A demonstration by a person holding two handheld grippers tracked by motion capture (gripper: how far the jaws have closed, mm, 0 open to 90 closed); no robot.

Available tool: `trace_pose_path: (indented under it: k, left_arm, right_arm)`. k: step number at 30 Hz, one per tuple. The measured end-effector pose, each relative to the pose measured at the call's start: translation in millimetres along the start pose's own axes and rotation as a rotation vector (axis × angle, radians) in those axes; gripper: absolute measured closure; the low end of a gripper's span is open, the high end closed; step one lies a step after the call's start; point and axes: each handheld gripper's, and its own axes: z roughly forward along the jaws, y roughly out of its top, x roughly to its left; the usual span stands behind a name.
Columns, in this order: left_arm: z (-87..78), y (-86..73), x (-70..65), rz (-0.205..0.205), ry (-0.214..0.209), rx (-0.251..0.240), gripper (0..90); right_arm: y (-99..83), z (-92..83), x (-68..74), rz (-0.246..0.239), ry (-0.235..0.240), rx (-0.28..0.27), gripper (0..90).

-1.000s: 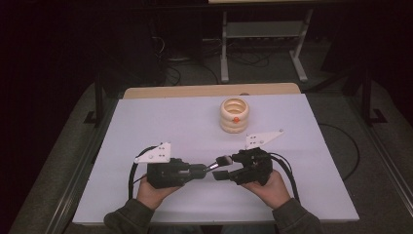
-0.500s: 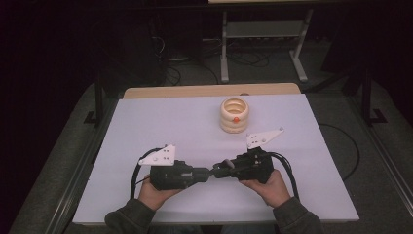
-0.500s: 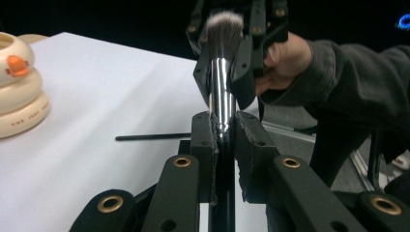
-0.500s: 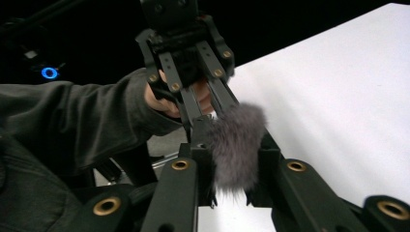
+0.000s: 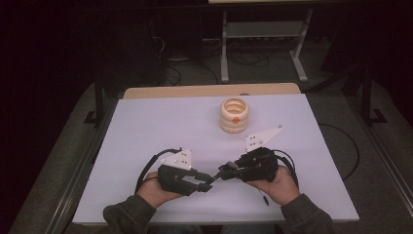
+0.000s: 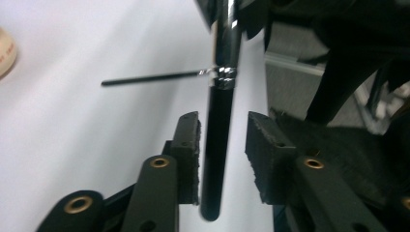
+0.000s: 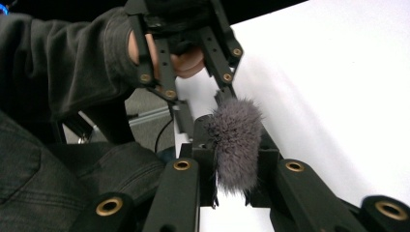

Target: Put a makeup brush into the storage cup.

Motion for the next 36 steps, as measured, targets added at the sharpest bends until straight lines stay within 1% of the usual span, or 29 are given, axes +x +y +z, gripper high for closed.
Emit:
trace_pose_path:
  k: [1,3,4,5,7,8,9,10,11,13,14,15,16,18,19,20,23,25,26,28,32,33,34,35,36]
  left_arm:
    - [0.9,1.3,-0.4,0.006,0.004,0.016,70.0]
    - [3.9,2.3,-1.9,0.002,0.000,0.010,74.5]
    - [4.2,2.8,-2.5,0.016,-0.001,0.016,78.0]
    - [4.2,3.7,-3.5,0.024,0.001,0.021,78.7]
    - [4.3,3.7,-3.8,0.021,-0.001,0.011,79.4]
    - [3.9,3.2,-3.1,0.026,0.005,-0.011,79.5]
    - [2.3,3.1,-2.4,0.024,0.002,-0.021,79.6]
    - [1.6,2.8,-2.6,0.017,0.009,-0.043,79.6]
    - [-0.1,3.1,-2.8,0.009,0.006,-0.059,79.6]
    - [-2.9,4.0,-2.4,0.014,0.015,-0.092,79.7]
    - [-2.9,4.0,-2.4,0.014,0.015,-0.092,79.7]
    - [-4.3,4.8,-2.1,0.004,0.018,-0.115,79.7]
    - [-4.4,4.7,-2.1,-0.001,0.021,-0.122,79.7]
    - [-4.2,4.7,-1.7,-0.001,0.028,-0.124,79.7]
    - [-4.1,4.6,-1.7,-0.001,0.029,-0.124,79.7]
    - [-4.2,4.7,-1.7,-0.002,0.030,-0.132,79.7]
    - [-4.9,5.5,-1.2,-0.009,0.035,-0.146,79.7]
    - [-4.8,5.9,-1.4,-0.014,0.038,-0.152,79.7]
    - [-4.8,6.2,-1.2,-0.014,0.040,-0.149,79.7]
    - [-4.4,6.0,-0.5,-0.019,0.043,-0.149,79.6]
    - [-4.2,5.7,-1.3,-0.015,0.054,-0.140,78.7]
    - [-4.2,5.7,-2.0,-0.008,0.059,-0.132,77.9]
    - [-4.2,5.7,-2.0,-0.008,0.059,-0.132,75.0]
    - [-3.9,5.6,-2.9,-0.007,0.071,-0.120,69.9]
    - [-4.2,5.5,-3.0,-0.007,0.076,-0.113,69.9]
  right_arm:
    - [1.2,0.1,1.2,-0.004,0.004,0.007,77.9]
    - [3.3,0.4,3.1,-0.015,0.006,0.013,77.9]
    - [4.0,0.5,4.1,-0.016,0.000,0.011,77.9]
    - [4.7,0.3,4.1,-0.021,-0.001,0.013,77.9]
    - [5.3,0.3,4.2,-0.025,0.004,0.004,77.8]
    - [5.5,0.0,4.8,-0.027,-0.002,-0.007,77.5]
    - [5.2,-0.6,5.5,-0.026,-0.007,-0.028,76.1]
    - [5.1,-1.5,5.9,-0.029,-0.008,-0.047,64.1]
    - [5.4,-1.8,6.5,-0.017,-0.026,-0.063,57.9]
    - [4.7,-2.0,6.6,-0.009,-0.023,-0.072,58.2]
    - [4.7,-2.0,6.6,-0.009,-0.023,-0.072,58.2]
    - [4.1,-1.9,6.6,-0.007,-0.028,-0.081,58.6]
    - [3.1,-1.4,6.6,0.001,-0.021,-0.110,60.9]
    - [2.2,-1.1,6.7,0.000,-0.022,-0.136,64.6]
    - [2.0,-0.9,7.1,0.007,-0.021,-0.149,65.9]
    - [1.8,-0.6,6.9,0.006,-0.022,-0.158,67.2]
    - [2.0,1.2,6.2,-0.002,-0.027,-0.171,73.9]
    - [2.4,1.3,5.5,-0.002,-0.032,-0.186,76.1]
    - [2.5,1.1,4.6,0.004,-0.027,-0.190,76.4]
    - [2.6,1.4,2.9,0.013,-0.025,-0.190,77.4]
    - [3.4,1.2,1.4,0.021,-0.027,-0.175,78.0]
    - [3.6,1.0,1.4,0.025,-0.028,-0.169,78.1]
    - [3.6,1.0,1.4,0.025,-0.028,-0.169,78.1]
    - [5.0,-0.7,1.6,0.014,-0.038,-0.140,78.1]
    - [5.0,-0.7,1.6,0.014,-0.038,-0.140,78.1]
